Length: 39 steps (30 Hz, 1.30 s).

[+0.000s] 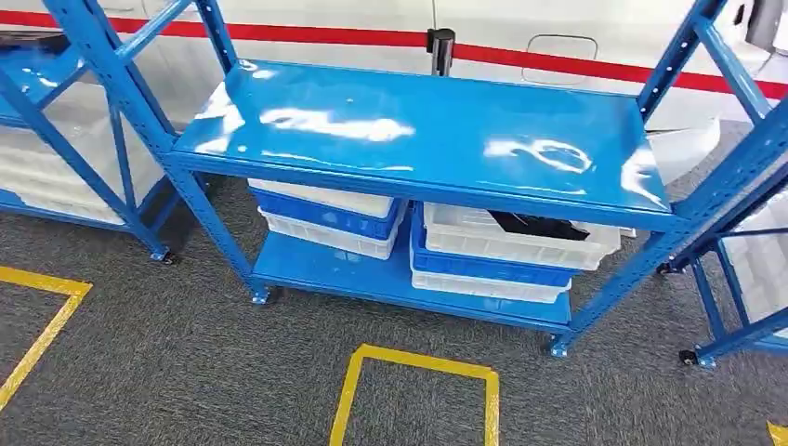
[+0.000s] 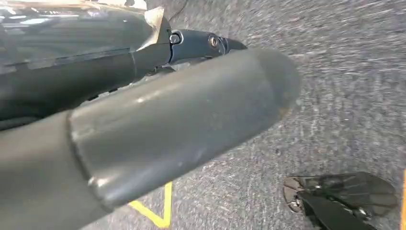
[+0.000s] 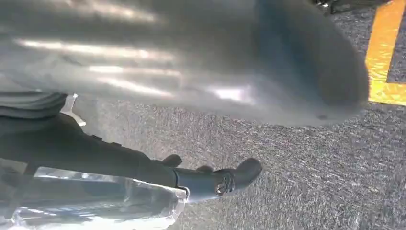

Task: Take the parts from the cabinet and place them on the table.

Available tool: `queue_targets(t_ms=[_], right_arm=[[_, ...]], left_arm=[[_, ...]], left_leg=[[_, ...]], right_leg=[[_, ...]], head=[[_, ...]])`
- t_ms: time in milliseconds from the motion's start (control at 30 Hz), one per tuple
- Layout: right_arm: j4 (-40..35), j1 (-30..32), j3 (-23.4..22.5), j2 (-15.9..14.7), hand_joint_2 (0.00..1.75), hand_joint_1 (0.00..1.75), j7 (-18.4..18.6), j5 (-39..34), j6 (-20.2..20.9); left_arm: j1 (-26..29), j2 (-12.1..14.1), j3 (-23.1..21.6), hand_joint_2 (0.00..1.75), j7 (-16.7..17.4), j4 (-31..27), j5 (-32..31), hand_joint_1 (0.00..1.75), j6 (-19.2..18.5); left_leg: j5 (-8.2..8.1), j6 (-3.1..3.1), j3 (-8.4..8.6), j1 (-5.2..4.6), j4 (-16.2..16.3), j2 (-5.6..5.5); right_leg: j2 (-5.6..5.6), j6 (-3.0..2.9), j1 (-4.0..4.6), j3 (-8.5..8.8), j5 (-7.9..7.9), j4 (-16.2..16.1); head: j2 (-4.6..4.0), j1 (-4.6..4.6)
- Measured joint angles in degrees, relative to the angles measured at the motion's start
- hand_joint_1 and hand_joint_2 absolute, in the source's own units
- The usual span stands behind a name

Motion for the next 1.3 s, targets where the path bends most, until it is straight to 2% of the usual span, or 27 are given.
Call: queue_targets(t_ms=[33, 67, 100, 167, 200, 233, 267, 300, 367, 400, 433, 500, 533, 567, 600, 633, 700, 733, 767, 800, 867, 900, 967, 1000, 1033, 1067, 1300], right_arm=[[0.00, 0.10, -0.02, -0.04, 0.00, 0.00, 0.00, -0.11, -0.09], [0.00, 0.09, -0.04, -0.07, 0.00, 0.00, -0.04, -0.18, -0.20], [0.00, 0.04, -0.07, -0.07, 0.00, 0.00, -0.15, -0.26, -0.44], [-0.02, -0.01, -0.11, -0.02, 0.00, 0.00, -0.57, -0.42, -0.90], [-0.02, -0.01, -0.17, 0.11, 0.00, 0.00, -0.79, -0.48, -1.07], [0.00, 0.00, -0.26, 0.13, 0.00, 0.00, -1.05, -0.64, -1.20], [0.00, 0.08, -0.39, 0.13, 0.00, 0.00, -1.18, -0.72, -1.29], [0.00, 0.13, -0.57, 0.11, 0.00, 0.00, -1.38, -0.79, -1.53], [-0.02, 0.11, -0.94, 0.20, 0.00, 0.00, -1.60, -0.94, -1.71], [-0.02, 0.09, -1.05, 0.28, 0.00, 0.00, -1.64, -0.96, -1.68], [0.00, -0.16, -1.07, 0.31, 0.00, 0.00, -1.66, -0.99, -1.68], [-0.02, -0.24, -1.09, 0.35, 0.00, 0.00, -1.66, -1.01, -1.70], [0.00, -0.09, -1.16, 0.33, 0.00, 0.00, -1.68, -0.99, -1.70], [0.00, 0.10, -1.27, 0.31, 0.00, 0.00, -1.73, -1.01, -1.73], [0.00, 0.12, -1.40, 0.24, 0.00, 0.00, -1.79, -1.01, -1.75], [0.00, 0.05, -1.46, 0.26, 0.00, 0.00, -1.99, -0.99, -1.75], [0.00, -0.06, -1.51, 0.26, 0.00, 0.00, -2.25, -1.09, -1.88], [0.00, -0.03, -1.55, 0.26, 0.00, 0.00, -2.38, -1.10, -1.99], [0.00, 0.05, -1.62, 0.26, 0.00, 0.00, -2.40, -1.12, -2.03], [0.00, 0.13, -1.68, 0.26, 0.00, 0.00, -2.43, -1.16, -2.08], [0.00, 0.17, -1.90, 0.15, 0.00, 0.00, -2.43, -1.18, -2.10], [0.00, 0.11, -1.90, 0.11, 0.00, 0.00, -2.43, -1.18, -2.16], [0.00, 0.02, -1.90, 0.11, 0.00, 0.00, -2.43, -1.12, -2.34], [0.00, 0.06, -1.90, 0.13, 0.00, 0.00, -2.43, -1.10, -2.38], [0.00, 0.09, -1.90, 0.28, 0.00, 0.00, -2.40, -1.07, -2.54], [0.00, 0.11, -1.90, 0.24, 0.00, 0.00, -2.40, -1.03, -2.80], [0.00, 0.10, -1.92, 0.28, 0.00, 0.00, -2.40, -0.88, -2.86]], left_arm=[[-0.24, -0.02, 0.00, 0.00, -0.02, 0.00, -0.07, 0.00, -0.11], [-0.31, -0.07, 0.00, 0.00, -0.02, 0.00, -0.07, 0.00, -0.18], [-0.33, -0.04, 0.00, 0.00, -0.04, 0.00, -0.09, 0.00, -0.18], [-0.21, -0.04, 0.00, 0.00, -0.07, 0.00, -0.09, 0.00, -0.18], [-0.08, -0.04, 0.00, 0.00, -0.07, 0.02, -0.09, 0.00, -0.20], [0.04, -0.04, 0.00, 0.00, -0.07, 0.02, -0.09, 0.00, -0.20], [0.08, -0.04, 0.00, 0.00, -0.07, 0.02, -0.09, 0.00, -0.20], [0.10, -0.04, 0.02, 0.00, -0.07, 0.02, -0.07, 0.00, -0.16], [0.08, -0.02, 0.00, 0.00, -0.15, 0.02, -0.07, 0.00, -0.16], [0.10, -0.02, 0.00, 0.00, -0.17, 0.02, -0.07, 0.00, -0.16], [0.16, -0.02, 0.00, 0.00, -0.17, 0.02, -0.07, 0.00, -0.16], [0.11, 0.00, 0.00, 0.00, -0.28, 0.02, -0.07, 0.00, -0.13], [0.05, 0.00, 0.00, 0.00, -0.31, 0.02, -0.07, 0.00, -0.13], [0.06, -0.04, 0.02, 0.00, -0.33, 0.02, -0.07, 0.00, -0.13], [-0.01, -0.11, 0.02, 0.00, -0.35, 0.02, -0.07, 0.00, -0.13], [0.08, -0.11, 0.02, 0.00, -0.37, 0.02, -0.07, 0.00, -0.13], [0.16, -0.11, 0.02, 0.00, -0.44, 0.04, -0.07, 0.00, -0.15], [0.17, -0.07, 0.02, 0.00, -0.44, 0.04, -0.07, 0.00, -0.16], [0.17, -0.04, 0.02, 0.00, -0.44, 0.04, -0.07, 0.00, -0.16], [0.16, -0.04, 0.02, 0.00, -0.46, 0.04, -0.07, 0.00, -0.16], [0.13, -0.09, 0.00, 0.00, -0.55, 0.04, -0.11, 0.00, -0.24], [0.10, -0.09, 0.02, 0.00, -0.59, 0.04, -0.13, 0.00, -0.27], [0.06, -0.04, 0.00, 0.00, -0.68, 0.04, -0.15, 0.00, -0.24], [-0.01, -0.02, 0.00, 0.00, -0.70, 0.04, -0.15, 0.00, -0.27], [-0.03, 0.02, 0.00, 0.00, -0.72, 0.02, -0.15, 0.00, -0.24], [-0.02, 0.02, 0.00, 0.00, -0.74, 0.02, -0.15, 0.00, -0.24], [0.02, 0.02, 0.02, 0.00, -0.74, 0.04, -0.15, 0.00, -0.27]], left_leg=[[-0.11, -0.34, 0.16, 0.23, -0.07, 0.55], [-0.58, -0.97, 0.02, 0.71, 0.34, -0.20], [-2.12, -1.37, -0.52, 0.84, 2.05, -3.30], [-7.27, -1.43, -4.11, 0.92, 10.34, -6.36], [-9.29, -1.46, -6.28, 0.92, 15.06, -6.79], [-10.04, -1.47, -7.83, 0.93, 18.24, -6.92], [-9.33, -1.43, -8.09, 0.94, 18.58, -7.01], [-7.53, -1.35, -7.33, 0.95, 16.69, -7.04], [-2.04, -1.10, -3.14, 1.20, 7.70, -8.27], [-0.27, -0.93, -1.29, 1.44, 3.54, -11.23], [-0.37, -0.76, -0.47, 1.42, 1.12, -13.17], [-0.54, -0.68, -0.77, 1.02, 1.26, -11.69], [-0.45, -0.29, -0.76, 0.69, 1.24, -11.06], [0.07, 0.42, -0.62, 0.87, 0.48, -10.21], [0.42, 0.75, -0.67, 1.00, 0.24, -9.24], [0.47, 0.94, -0.85, 0.85, 0.24, -8.63], [0.49, 1.42, -1.02, 0.53, 0.25, -7.16], [0.49, 1.44, -1.17, 0.44, 0.28, -6.49], [0.50, 1.42, -1.21, 0.42, 0.29, -5.90], [0.51, 1.41, -1.24, 0.42, 0.30, -5.50], [0.53, 1.29, -1.15, 0.45, 0.34, -5.12], [0.52, 1.08, -1.10, 0.41, 0.46, -4.93], [0.21, 0.24, -1.29, -0.13, 0.75, -4.86], [0.24, 0.07, -1.27, -0.09, 0.78, -4.91], [-0.23, 1.30, -1.31, 0.02, 0.81, -5.04], [0.42, 2.08, -1.40, 0.06, 0.86, -5.13], [0.40, 2.07, -1.41, 0.13, 0.81, -5.16]], right_leg=[[0.60, -0.31, 0.18, -0.09, -0.05, -0.08], [1.31, -0.99, -0.82, 0.76, 0.32, -0.33], [1.78, -1.11, -0.63, 0.47, 0.38, -0.34], [2.83, -1.87, -0.43, 0.20, 0.71, -0.31], [3.58, -2.04, -0.26, 0.07, 0.82, -0.27], [4.36, -2.03, -0.16, 0.02, 0.84, -0.25], [5.14, -2.02, -0.15, 0.06, 0.85, -0.22], [5.86, -2.01, -0.15, 0.14, 0.86, -0.19], [7.45, -1.95, -0.20, 0.49, 0.87, -0.18], [8.15, -1.80, -0.20, 0.45, 0.95, -0.20], [8.76, -1.57, 0.56, 0.09, 0.89, 0.35], [9.75, -0.79, 0.25, -0.75, 1.30, 0.23], [10.50, -0.31, -0.11, -0.93, 1.58, -0.05], [11.10, 0.21, 0.24, -1.68, 1.67, 0.02], [8.21, 0.06, 0.12, -1.99, 0.98, 1.36], [5.59, -0.23, 0.44, -3.50, -0.88, 4.10], [4.12, -1.00, 0.40, -7.47, -4.90, 12.40], [3.87, -0.99, 0.35, -8.94, -5.99, 15.92], [3.73, -0.63, 0.24, -9.01, -5.87, 16.75], [3.65, -0.17, 0.18, -7.72, -4.95, 15.06], [3.27, 0.91, -0.13, -2.25, -1.84, 6.24], [2.70, 1.11, -0.34, 0.46, -0.89, 1.84], [2.72, 0.05, -0.08, 0.90, -0.79, 0.30], [2.72, 0.01, -0.19, 0.61, -0.75, 0.13], [2.71, 0.03, -0.41, 1.16, -0.71, 0.11], [2.71, -0.14, -0.17, 1.22, -0.61, 0.11], [2.70, -0.15, -0.12, 1.15, -0.61, 0.12]], head=[[0.00, 0.02], [0.00, 0.00], [0.00, -0.13], [0.00, -0.22], [0.00, -0.24], [0.00, -0.22], [0.00, -0.20], [0.00, -0.26], [0.00, -0.26], [0.00, -0.24], [0.00, -0.33], [0.00, -0.24], [0.00, -0.24], [0.00, -0.24], [0.00, -0.15], [0.00, 0.17], [0.00, 0.28], [0.00, 0.33], [0.00, 0.30], [0.00, 0.33], [0.00, 0.33], [0.00, 0.41], [0.00, 0.22], [0.00, 0.06], [0.00, 0.20], [0.00, 0.11], [0.00, 0.09]])
